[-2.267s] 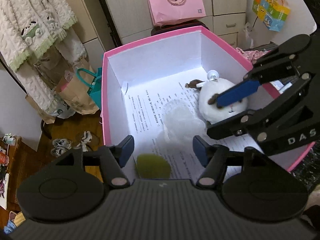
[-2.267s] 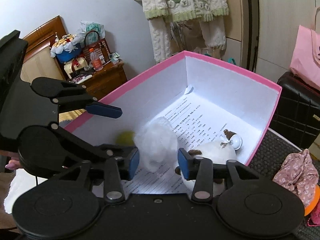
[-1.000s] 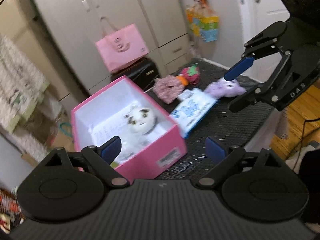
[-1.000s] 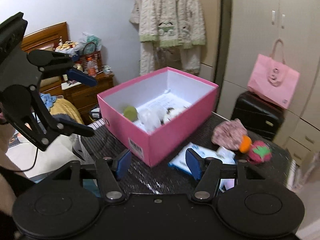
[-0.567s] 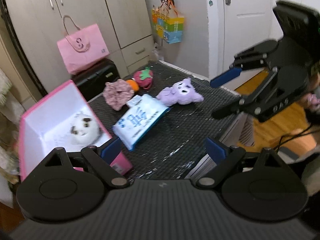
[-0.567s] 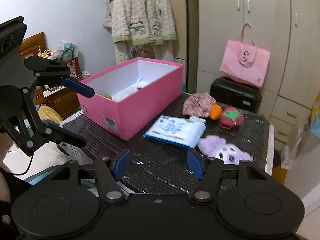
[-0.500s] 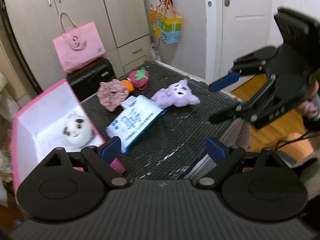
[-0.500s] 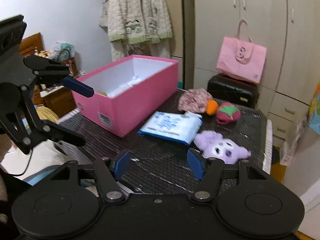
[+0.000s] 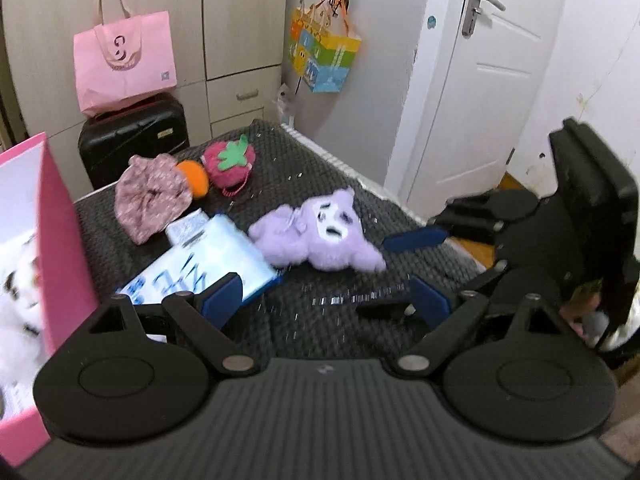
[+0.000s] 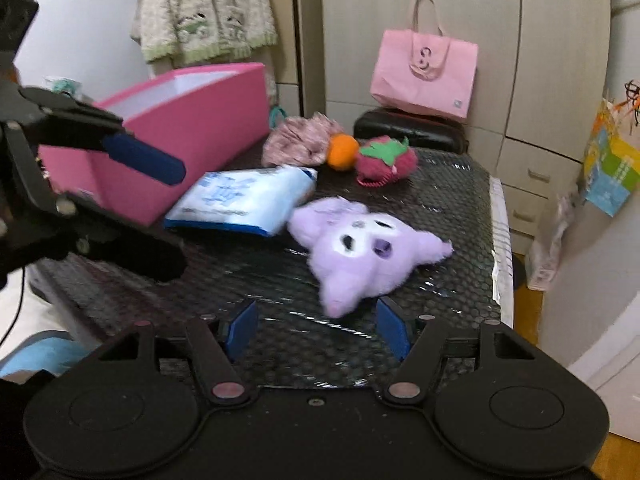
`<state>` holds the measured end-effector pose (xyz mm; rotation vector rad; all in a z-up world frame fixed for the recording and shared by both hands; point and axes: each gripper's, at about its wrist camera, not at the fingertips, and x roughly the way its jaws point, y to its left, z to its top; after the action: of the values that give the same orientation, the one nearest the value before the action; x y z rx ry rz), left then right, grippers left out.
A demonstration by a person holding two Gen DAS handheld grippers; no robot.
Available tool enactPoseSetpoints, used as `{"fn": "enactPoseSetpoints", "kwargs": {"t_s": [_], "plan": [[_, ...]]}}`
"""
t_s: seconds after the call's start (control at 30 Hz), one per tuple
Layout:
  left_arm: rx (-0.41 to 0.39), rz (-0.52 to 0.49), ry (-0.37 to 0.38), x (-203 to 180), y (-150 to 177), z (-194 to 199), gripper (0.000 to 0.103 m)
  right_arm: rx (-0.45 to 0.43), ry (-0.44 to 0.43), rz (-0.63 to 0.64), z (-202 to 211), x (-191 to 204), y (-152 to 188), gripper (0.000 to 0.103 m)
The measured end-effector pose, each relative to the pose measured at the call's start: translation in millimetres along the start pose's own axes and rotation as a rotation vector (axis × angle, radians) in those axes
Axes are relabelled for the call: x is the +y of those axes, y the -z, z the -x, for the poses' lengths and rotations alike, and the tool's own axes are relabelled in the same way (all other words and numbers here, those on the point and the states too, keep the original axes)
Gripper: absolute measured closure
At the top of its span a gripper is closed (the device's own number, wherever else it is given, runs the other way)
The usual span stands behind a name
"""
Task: Organize soft objects
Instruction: 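Move the left gripper back to the purple plush toy, then close the left gripper on the purple plush toy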
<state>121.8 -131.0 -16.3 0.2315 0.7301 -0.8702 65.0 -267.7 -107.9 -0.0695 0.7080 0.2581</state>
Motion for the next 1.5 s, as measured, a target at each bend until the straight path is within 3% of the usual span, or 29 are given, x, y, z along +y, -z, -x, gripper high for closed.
{"fn": "enactPoseSetpoints", "kwargs": {"t_s": [0.13, 0.27, 0.43, 0.67, 0.9, 1.1, 1.5], "plan": [[-0.002, 0.023, 0.018, 1.9, -12.1, -30.1, 0.012, 0.009, 0.001, -0.007, -18.0, -10.7, 1.2, 0.033], [-0.024, 0.067, -0.021, 8.7, -23.0, -54.6, 0.011, 0.002, 0.020, -0.014, -31.0, -18.6, -4.1, 0.031], [0.018, 0.137, -0.013, 23.5, -26.1, -79.4, 0.013, -0.011, 0.027, -0.033, -39.8, -29.7, -8.8, 0.028], [0.014, 0.166, -0.031, 26.1, -23.3, -87.1, 0.014, -0.020, 0.032, -0.012, -47.6, -36.2, -11.4, 0.021], [0.058, 0.228, 0.032, 27.7, -19.9, -101.7, 0.015, -0.064, 0.037, 0.003, -48.5, -34.1, -7.4, 0.020], [0.052, 0.210, 0.013, 20.6, -15.6, -103.8, 0.017, -0.098, 0.034, 0.025, -47.7, -30.2, -3.3, 0.026], [0.015, 0.223, -0.005, 15.2, -12.8, -89.6, 0.017, -0.084, 0.029, -0.078, -42.7, -29.9, -8.4, 0.033]]}}
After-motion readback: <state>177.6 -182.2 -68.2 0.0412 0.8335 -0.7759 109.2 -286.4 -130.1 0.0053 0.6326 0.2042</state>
